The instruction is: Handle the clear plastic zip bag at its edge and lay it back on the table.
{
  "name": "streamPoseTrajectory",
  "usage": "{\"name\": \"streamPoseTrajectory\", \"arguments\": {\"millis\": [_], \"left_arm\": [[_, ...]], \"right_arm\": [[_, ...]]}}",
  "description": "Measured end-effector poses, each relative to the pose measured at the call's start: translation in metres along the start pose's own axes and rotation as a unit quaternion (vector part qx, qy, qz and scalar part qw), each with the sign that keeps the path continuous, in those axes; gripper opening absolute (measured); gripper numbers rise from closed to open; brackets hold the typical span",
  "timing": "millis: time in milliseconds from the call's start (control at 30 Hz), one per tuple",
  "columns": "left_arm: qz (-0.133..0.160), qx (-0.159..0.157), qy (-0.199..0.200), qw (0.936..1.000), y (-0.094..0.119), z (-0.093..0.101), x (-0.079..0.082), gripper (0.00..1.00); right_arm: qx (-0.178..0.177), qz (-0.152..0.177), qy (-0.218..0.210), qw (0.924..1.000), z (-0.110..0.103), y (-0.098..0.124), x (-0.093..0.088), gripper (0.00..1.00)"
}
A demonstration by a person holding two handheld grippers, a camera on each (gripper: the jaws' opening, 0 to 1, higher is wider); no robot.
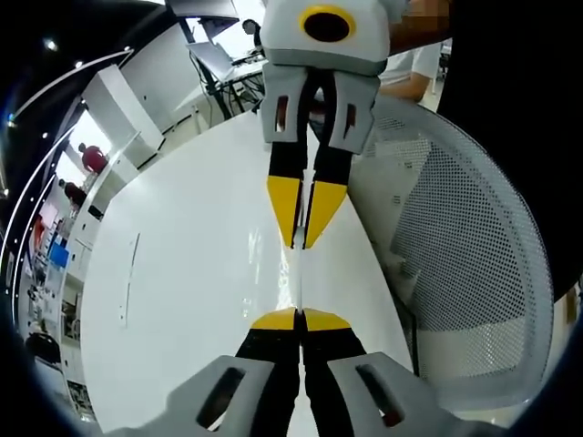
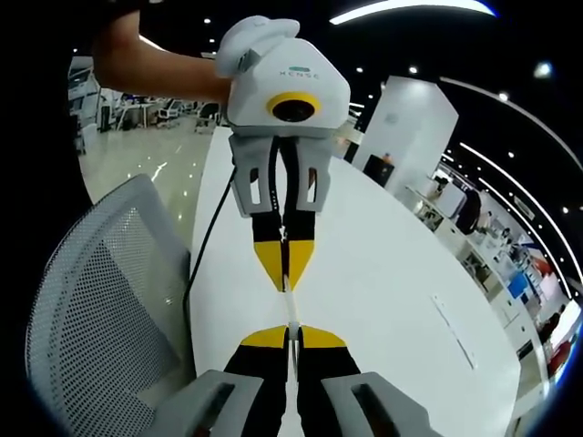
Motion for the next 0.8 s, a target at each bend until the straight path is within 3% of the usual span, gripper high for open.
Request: {"name": "streamPoseTrajectory", "arguments": {"millis": [800], "left_arm": [[-0.001, 0.0, -0.001, 1.0, 0.0015, -0.0036, -0.0029, 0.0]], "right_arm": [[-0.005, -0.003, -0.001, 1.0, 0.0025, 0.0048, -0.0011, 0.0]]}}
Point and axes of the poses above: the point that each gripper's makers call its tool centre point, and the gripper's own axes: y roughly backward along the fingers, z roughly to its right, x roughly out of its top, the point moved 6 cm from there along y, roughly backward along the fingers, and after that the axes turned 13 degrees about z, right-handed, at the moved point
